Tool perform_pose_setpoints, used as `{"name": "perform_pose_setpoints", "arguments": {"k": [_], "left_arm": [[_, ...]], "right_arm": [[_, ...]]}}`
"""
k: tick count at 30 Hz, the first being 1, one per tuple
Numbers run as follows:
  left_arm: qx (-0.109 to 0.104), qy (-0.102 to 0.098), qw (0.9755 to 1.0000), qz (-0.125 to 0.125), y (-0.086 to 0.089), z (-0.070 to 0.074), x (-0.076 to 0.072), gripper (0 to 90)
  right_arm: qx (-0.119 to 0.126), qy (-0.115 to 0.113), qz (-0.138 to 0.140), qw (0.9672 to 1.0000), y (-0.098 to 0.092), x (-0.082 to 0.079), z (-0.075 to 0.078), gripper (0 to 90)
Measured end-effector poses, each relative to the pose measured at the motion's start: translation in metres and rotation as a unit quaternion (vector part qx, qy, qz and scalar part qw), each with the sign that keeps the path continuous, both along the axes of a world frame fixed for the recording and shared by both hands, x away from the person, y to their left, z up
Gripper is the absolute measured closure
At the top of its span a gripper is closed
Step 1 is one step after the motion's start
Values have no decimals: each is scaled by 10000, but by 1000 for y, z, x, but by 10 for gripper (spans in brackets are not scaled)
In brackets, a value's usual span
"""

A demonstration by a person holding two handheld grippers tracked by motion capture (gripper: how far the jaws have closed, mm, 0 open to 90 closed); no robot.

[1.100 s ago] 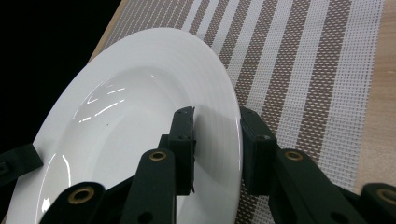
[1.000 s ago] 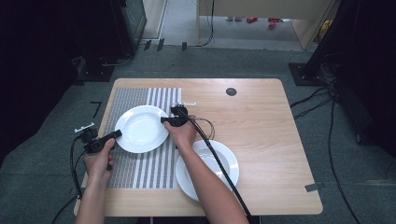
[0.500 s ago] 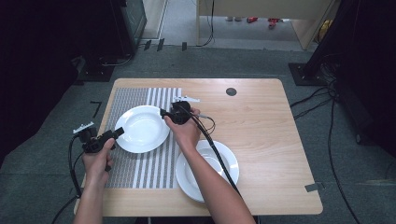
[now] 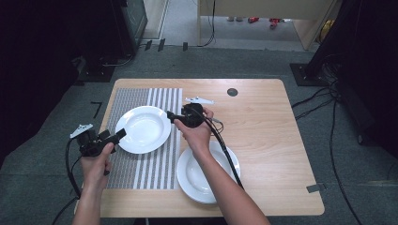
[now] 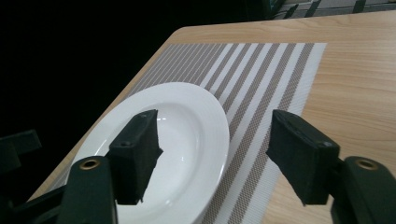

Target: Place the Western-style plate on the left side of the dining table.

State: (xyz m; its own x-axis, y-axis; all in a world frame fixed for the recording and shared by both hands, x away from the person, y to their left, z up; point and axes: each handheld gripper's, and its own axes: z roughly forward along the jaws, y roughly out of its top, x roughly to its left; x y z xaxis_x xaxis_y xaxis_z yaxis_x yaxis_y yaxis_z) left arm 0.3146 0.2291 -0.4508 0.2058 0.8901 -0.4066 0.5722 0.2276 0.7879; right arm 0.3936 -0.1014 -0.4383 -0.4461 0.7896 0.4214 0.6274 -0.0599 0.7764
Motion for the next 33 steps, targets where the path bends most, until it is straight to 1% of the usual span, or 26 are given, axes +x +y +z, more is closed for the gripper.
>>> {"name": "perform_pose_setpoints", "arguments": {"k": [1, 3, 4, 5, 6, 7, 8, 11, 13, 14, 16, 17, 18, 19, 20, 22, 23, 24, 26, 28, 33], "left_arm": [[24, -19, 10000, -6, -1, 1, -1, 174], [58, -77, 9999, -37, -4, 5, -6, 166], [87, -112, 9999, -97, -7, 8, -9, 158], [120, -118, 9998, -136, -9, 10, -11, 151], [120, -118, 9998, -136, -9, 10, -11, 148], [145, -130, 9997, -155, -10, 11, -13, 144], [175, -137, 9996, -161, -12, 12, -15, 144], [289, -115, 9994, -160, -17, 15, -19, 140], [308, -140, 9992, -197, -19, 17, -22, 140], [350, -143, 9991, -212, -21, 17, -25, 140], [446, -71, 9987, -215, -24, 17, -28, 140], [446, -71, 9987, -215, -24, 17, -28, 140], [482, -45, 9986, -215, -26, 17, -31, 140], [482, -45, 9986, -215, -26, 17, -31, 140], [470, -38, 9986, -227, -26, 16, -33, 140], [528, -3, 9983, -238, -29, 14, -37, 141], [528, -3, 9983, -238, -29, 14, -37, 141], [588, 23, 9979, -263, -30, 12, -40, 141], [603, 20, 9978, -259, -31, 10, -41, 141], [647, 40, 9976, -246, -32, 6, -44, 141], [730, 100, 9971, -207, -33, -4, -48, 141]], "right_arm": [[0, 0, 0, 10000, 0, 0, 0, 331], [-16, -53, 53, 10000, -7, -5, 4, 307], [-75, -134, 188, 9997, -12, -11, 6, 264], [-78, -177, 220, 9996, -16, -14, 7, 263], [-78, -177, 220, 9996, -16, -14, 7, 263], [-116, -200, 229, 9995, -22, -20, 9, 251], [-116, -200, 229, 9995, -22, -20, 9, 251], [-130, -249, 194, 9994, -31, -28, 11, 241], [-110, -275, 169, 9994, -39, -33, 13, 236], [-110, -283, 167, 9994, -41, -35, 13, 232], [-122, -327, 135, 9993, -51, -41, 14, 227], [-122, -327, 135, 9993, -51, -41, 14, 227], [-147, -358, 97, 9992, -59, -46, 15, 226], [-147, -358, 97, 9992, -59, -46, 15, 226], [-145, -365, 85, 9992, -62, -48, 15, 226], [-124, -366, 36, 9992, -73, -54, 14, 226], [-124, -366, 36, 9992, -73, -54, 14, 226], [-184, -367, -20, 9992, -80, -58, 13, 227], [-227, -392, -42, 9990, -84, -60, 12, 227], [-277, -418, -94, 9987, -91, -64, 10, 229], [-213, -373, -223, 9988, -112, -72, 3, 231]]}}
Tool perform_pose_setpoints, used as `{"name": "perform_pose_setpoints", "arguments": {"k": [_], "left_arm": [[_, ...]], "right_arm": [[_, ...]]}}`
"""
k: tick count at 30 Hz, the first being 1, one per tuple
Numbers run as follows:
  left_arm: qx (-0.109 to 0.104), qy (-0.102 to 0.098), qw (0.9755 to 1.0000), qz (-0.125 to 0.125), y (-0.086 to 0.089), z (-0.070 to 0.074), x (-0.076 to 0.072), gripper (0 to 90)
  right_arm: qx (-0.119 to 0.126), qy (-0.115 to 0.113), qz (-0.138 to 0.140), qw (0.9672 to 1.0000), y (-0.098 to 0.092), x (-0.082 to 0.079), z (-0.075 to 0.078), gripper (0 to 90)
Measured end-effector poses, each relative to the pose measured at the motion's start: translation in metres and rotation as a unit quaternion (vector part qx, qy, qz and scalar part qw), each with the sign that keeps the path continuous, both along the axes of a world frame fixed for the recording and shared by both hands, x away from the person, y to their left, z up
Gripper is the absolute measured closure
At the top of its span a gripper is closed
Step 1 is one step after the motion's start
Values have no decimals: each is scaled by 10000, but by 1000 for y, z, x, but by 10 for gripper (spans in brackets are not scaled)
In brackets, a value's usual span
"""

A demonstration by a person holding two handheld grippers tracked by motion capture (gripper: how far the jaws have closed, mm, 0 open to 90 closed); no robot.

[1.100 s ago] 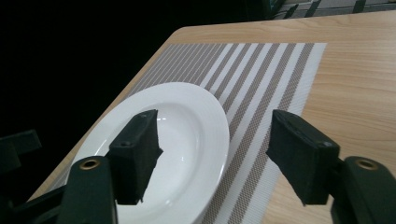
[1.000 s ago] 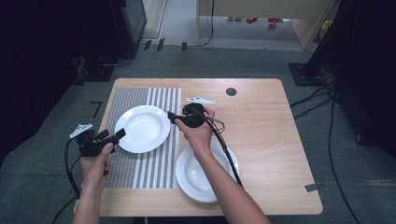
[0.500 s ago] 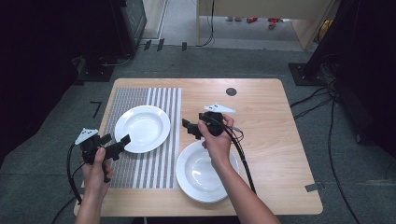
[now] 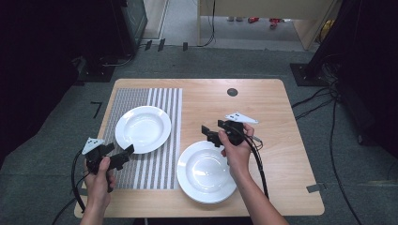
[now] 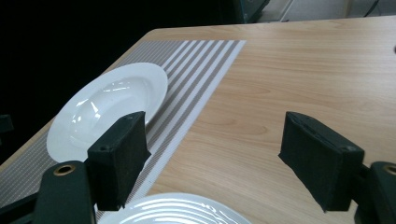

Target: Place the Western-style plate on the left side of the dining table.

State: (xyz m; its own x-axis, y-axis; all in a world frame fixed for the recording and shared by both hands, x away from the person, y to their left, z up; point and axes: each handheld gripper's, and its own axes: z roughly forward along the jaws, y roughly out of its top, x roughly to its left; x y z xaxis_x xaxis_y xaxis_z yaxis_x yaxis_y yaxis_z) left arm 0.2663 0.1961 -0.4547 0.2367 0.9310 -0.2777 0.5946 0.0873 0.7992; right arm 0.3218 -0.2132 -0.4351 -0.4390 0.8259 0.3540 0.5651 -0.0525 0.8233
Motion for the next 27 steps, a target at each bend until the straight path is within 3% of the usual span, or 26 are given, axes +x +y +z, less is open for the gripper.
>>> {"name": "perform_pose_setpoints", "arguments": {"k": [5, 10, 15, 19, 22, 27], "left_arm": [[204, 50, 9998, 32, 1, -11, -2, 141], [435, -47, 9990, -27, 4, -20, -7, 142], [586, 167, 9981, 76, 8, -33, -8, 144], [878, 217, 9958, 165, 8, -42, -9, 145], [850, 235, 9961, 88, 11, -47, -10, 144], [1272, 323, 9914, -2, 8, -58, -11, 144]], "right_arm": [[15, -3, -112, 9999, -18, -8, -5, 234], [-22, -32, -240, 9997, -37, -17, -10, 235], [-63, -32, -396, 9992, -57, -24, -17, 236], [-132, -35, -546, 9984, -72, -30, -21, 237], [-151, -18, -664, 9977, -85, -34, -24, 238], [-209, 3, -800, 9966, -100, -40, -29, 239]]}}
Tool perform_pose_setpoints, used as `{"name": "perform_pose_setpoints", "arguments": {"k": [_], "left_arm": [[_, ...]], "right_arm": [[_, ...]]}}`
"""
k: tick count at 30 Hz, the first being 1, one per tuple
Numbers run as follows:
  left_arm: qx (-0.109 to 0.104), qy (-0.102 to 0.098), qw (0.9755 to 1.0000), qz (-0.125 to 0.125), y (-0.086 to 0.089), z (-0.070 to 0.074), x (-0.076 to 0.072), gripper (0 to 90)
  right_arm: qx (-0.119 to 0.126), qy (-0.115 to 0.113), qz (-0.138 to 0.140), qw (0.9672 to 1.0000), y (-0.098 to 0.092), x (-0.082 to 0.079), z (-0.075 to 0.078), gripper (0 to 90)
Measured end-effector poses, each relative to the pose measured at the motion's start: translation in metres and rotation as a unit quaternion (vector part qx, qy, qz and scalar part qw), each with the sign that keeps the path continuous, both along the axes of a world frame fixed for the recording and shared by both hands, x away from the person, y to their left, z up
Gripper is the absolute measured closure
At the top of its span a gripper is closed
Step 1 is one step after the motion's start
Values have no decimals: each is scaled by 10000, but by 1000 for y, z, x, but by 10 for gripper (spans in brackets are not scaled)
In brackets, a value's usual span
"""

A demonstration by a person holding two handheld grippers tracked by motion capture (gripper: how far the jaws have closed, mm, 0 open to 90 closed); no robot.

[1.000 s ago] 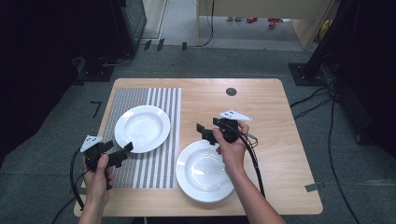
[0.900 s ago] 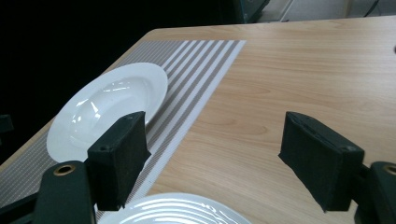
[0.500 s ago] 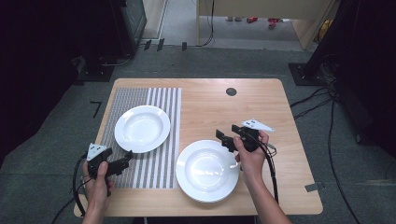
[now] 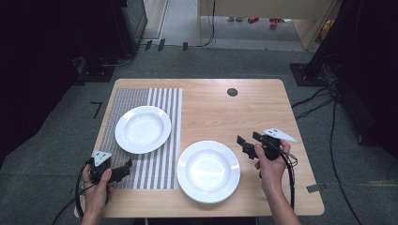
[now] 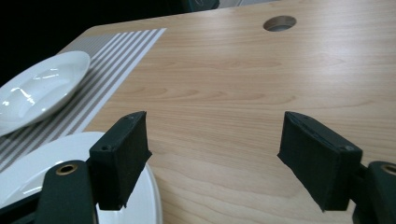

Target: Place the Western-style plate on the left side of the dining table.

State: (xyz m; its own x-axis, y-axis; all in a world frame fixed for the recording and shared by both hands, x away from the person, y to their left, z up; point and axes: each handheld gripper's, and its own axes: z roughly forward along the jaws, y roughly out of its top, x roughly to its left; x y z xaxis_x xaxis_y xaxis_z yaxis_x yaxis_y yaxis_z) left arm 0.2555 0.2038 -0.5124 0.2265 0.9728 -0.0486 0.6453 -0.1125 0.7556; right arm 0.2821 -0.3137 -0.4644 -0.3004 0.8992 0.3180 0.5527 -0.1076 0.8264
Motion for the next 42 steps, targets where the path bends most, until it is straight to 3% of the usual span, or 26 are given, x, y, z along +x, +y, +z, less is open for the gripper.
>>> {"name": "perform_pose_setpoints", "arguments": {"k": [4, 21, 28, 42], "left_arm": [[316, 50, 9995, -83, -6, -6, 0, 144], [268, 93, 9995, -118, -6, -6, 0, 142], [265, 95, 9995, -115, -6, -6, 0, 141], [264, 95, 9995, -114, -6, -6, 1, 141]], "right_arm": [[-47, 52, -130, 9999, -16, -6, -6, 240], [-273, 260, -587, 9976, -63, -28, -22, 242], [-447, 426, -857, 9944, -90, -37, -38, 244], [-530, 712, -1184, 9890, -120, -51, -56, 246]]}}
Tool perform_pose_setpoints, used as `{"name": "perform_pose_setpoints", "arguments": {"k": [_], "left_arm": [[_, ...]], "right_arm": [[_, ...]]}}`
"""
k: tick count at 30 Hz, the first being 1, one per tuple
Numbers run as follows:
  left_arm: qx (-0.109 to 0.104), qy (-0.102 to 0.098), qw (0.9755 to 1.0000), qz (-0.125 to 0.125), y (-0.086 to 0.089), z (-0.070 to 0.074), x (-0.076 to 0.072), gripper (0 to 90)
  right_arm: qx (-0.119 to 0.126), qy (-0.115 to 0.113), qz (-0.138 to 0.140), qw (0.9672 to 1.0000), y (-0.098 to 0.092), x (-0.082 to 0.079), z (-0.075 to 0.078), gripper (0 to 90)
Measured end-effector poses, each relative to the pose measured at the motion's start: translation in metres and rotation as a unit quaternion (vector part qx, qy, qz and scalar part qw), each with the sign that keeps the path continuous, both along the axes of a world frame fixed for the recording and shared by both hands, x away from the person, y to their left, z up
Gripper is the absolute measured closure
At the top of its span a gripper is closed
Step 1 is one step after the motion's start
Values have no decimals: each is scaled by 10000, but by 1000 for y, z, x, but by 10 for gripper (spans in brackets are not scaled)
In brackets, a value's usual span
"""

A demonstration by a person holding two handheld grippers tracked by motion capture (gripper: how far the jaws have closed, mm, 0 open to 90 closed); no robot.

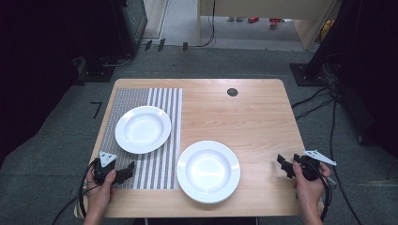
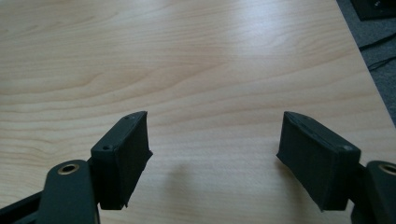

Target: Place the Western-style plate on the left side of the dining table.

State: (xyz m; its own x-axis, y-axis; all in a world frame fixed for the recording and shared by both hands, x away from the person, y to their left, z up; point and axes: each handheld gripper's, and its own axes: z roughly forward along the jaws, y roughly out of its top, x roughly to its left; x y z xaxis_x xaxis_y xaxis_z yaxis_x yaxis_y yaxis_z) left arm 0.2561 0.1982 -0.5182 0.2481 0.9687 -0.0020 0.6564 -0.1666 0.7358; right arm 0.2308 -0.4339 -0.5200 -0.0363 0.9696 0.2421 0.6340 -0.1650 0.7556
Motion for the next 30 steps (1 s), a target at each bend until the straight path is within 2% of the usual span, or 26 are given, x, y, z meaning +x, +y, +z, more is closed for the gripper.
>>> {"name": "perform_pose_setpoints", "arguments": {"k": [11, 12, 14, 18, 23, 30], "left_arm": [[0, 1, 10000, 0, 0, 0, 0, 141], [-1, 1, 10000, -1, 0, 0, 0, 141], [-1, 0, 10000, -1, 0, 0, 0, 141], [-2, 1, 10000, 0, 0, 0, 0, 141], [-4, 1, 10000, -1, 0, 0, 0, 142], [-3, 1, 10000, 4, 0, 0, 0, 141]], "right_arm": [[-210, 56, -58, 9997, -11, -15, -4, 243], [-341, 83, -20, 9994, -10, -18, -4, 239], [-417, 91, 3, 9991, -10, -18, -4, 237], [-744, 164, 54, 9971, -5, -20, -4, 225], [-1102, 233, 161, 9935, 2, -19, -5, 196], [-1097, 239, 191, 9935, 2, -19, -5, 187]]}}
